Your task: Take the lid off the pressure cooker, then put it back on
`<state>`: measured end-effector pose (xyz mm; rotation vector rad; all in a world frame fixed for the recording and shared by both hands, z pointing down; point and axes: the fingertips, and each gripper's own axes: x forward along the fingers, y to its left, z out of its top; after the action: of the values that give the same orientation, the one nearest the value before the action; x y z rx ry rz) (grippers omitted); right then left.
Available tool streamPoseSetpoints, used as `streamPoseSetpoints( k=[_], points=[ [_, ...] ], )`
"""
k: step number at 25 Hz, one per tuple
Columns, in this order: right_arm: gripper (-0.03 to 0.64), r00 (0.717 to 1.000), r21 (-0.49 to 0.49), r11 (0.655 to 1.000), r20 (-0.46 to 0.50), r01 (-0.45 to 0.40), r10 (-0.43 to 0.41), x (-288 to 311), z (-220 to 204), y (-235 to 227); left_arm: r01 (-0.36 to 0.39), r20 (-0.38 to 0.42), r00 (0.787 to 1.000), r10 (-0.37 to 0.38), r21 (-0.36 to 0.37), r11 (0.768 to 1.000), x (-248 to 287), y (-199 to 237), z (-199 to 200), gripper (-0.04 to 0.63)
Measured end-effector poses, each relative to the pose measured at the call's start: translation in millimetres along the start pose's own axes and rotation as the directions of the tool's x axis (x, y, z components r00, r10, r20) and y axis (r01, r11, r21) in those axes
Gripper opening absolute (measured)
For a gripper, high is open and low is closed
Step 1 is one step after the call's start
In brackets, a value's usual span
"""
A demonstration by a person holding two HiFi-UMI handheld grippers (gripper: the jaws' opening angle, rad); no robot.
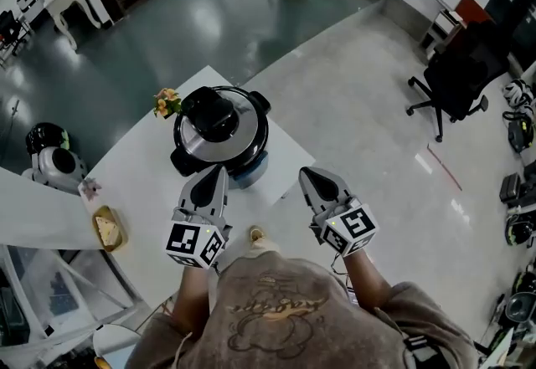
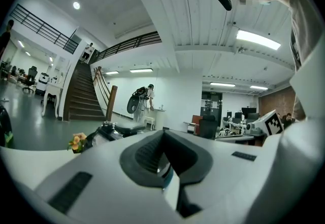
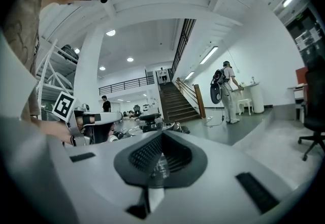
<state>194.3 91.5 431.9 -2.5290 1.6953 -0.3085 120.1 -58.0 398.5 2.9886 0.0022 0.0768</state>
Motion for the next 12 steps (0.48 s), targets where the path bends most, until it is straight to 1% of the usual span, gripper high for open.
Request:
streamPoseSetpoints(
  k=[4,7,12],
  points=[
    [-0.003,1.000,-0.001,1.000,0.019,-0.011,0.011,27,11,0,0.002,-0.003,1.000,-0.002,-0.003,1.000,9,20,6,0.003],
    [-0.003,1.000,-0.009,1.000,0.017,-0.024,0.024,44,17,-2,-0.003,0.000,1.000,0.003,-0.020,1.000,15,30,9,0.003],
    [-0.003,0.998,-0.011,0.998,0.007,-0.069,0.069,65,26,-6,-0.031,-0.001,1.000,0.031,-0.004,1.000,26,37,15,0.003]
  ],
)
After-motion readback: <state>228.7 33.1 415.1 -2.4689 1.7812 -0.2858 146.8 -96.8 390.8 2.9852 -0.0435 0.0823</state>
